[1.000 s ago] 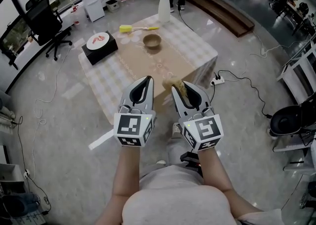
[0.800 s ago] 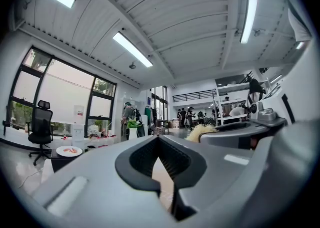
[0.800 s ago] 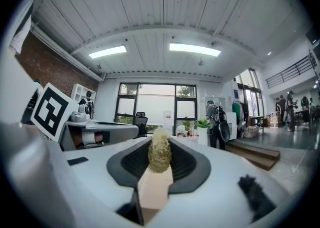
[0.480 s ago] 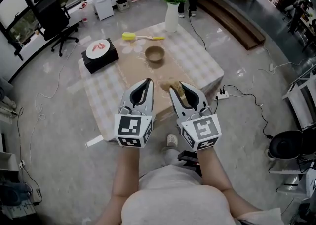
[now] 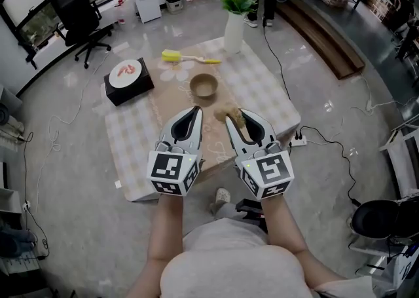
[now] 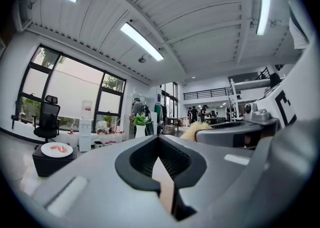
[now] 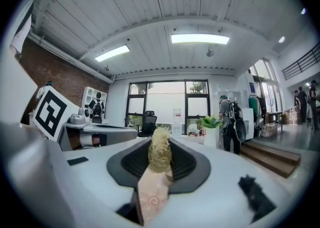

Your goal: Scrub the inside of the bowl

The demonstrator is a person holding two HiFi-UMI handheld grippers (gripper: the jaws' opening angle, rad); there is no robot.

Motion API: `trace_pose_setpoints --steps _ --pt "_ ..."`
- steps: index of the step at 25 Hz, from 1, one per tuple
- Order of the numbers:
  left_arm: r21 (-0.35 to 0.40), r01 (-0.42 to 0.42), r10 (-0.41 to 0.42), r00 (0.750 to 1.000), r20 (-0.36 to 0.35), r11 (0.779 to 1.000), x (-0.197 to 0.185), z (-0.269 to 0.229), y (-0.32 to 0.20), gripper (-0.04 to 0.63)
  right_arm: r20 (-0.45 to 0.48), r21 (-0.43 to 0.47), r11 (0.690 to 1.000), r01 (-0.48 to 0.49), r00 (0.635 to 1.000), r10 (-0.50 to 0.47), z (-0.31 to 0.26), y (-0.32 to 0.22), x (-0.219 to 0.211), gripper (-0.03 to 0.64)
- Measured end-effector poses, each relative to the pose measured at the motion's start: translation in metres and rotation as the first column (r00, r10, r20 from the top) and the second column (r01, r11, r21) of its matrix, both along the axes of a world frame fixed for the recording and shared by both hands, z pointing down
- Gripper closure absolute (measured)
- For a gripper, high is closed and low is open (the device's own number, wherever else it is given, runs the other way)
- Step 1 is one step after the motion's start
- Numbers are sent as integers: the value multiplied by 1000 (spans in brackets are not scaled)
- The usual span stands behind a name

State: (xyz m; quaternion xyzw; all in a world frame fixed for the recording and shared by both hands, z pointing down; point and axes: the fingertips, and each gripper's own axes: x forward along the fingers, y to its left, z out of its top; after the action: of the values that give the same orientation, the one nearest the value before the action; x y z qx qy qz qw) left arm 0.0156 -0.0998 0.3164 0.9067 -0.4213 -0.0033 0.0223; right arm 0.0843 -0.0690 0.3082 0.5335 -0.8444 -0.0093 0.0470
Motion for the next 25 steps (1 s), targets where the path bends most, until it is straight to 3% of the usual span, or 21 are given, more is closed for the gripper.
trace_pose_setpoints --steps 4,7,15,21,25 --pt "-11 34 -34 999 2 999 9 6 -19 577 5 -8 999 36 999 -36 4 -21 12 517" --pt "-36 30 -29 999 27 999 16 16 -27 466 10 -13 998 59 998 -59 8 -33 17 517" --pt "-71 51 -46 996 70 996 16 37 -41 432 23 -37 996 86 996 -85 23 -56 23 517" --pt "-74 -3 16 984 178 997 22 57 -57 329 22 -57 995 84 996 -83 35 -75 29 517" --pt "-92 -29 47 979 199 995 26 68 -75 269 14 -59 995 85 996 -84 39 -93 30 517"
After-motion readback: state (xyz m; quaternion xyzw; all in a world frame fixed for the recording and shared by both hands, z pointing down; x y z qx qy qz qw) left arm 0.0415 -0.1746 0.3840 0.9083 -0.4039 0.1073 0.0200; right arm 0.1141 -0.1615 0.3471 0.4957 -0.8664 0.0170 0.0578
